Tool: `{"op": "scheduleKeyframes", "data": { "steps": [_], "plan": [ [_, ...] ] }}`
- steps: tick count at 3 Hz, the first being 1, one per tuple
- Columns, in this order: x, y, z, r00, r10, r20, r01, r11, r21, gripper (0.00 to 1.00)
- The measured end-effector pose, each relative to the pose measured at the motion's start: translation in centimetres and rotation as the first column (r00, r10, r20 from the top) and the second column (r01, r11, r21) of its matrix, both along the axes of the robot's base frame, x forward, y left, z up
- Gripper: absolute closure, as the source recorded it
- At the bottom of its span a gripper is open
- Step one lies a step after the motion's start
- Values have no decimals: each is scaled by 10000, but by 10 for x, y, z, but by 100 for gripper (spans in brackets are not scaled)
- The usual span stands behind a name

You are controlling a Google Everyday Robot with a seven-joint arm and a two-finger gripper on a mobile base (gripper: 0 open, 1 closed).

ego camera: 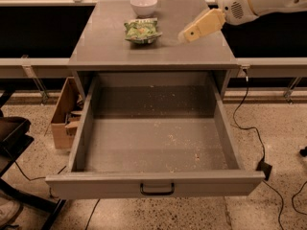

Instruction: Place green jalapeno chip bag into top drawer

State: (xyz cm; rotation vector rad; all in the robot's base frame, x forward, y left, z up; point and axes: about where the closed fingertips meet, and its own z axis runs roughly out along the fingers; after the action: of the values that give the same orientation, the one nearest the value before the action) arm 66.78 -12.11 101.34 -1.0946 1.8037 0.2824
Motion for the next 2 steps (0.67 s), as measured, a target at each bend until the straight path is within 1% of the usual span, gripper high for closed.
{"op": "scheduleKeyframes", "data": {
  "steps": [1,2],
  "plan": [
    [-1,0,-1,10000,31,-22,-31,10000,-26,0],
    [23,11,-17,9998,105,-150,-100,9994,345,0]
  ]
}}
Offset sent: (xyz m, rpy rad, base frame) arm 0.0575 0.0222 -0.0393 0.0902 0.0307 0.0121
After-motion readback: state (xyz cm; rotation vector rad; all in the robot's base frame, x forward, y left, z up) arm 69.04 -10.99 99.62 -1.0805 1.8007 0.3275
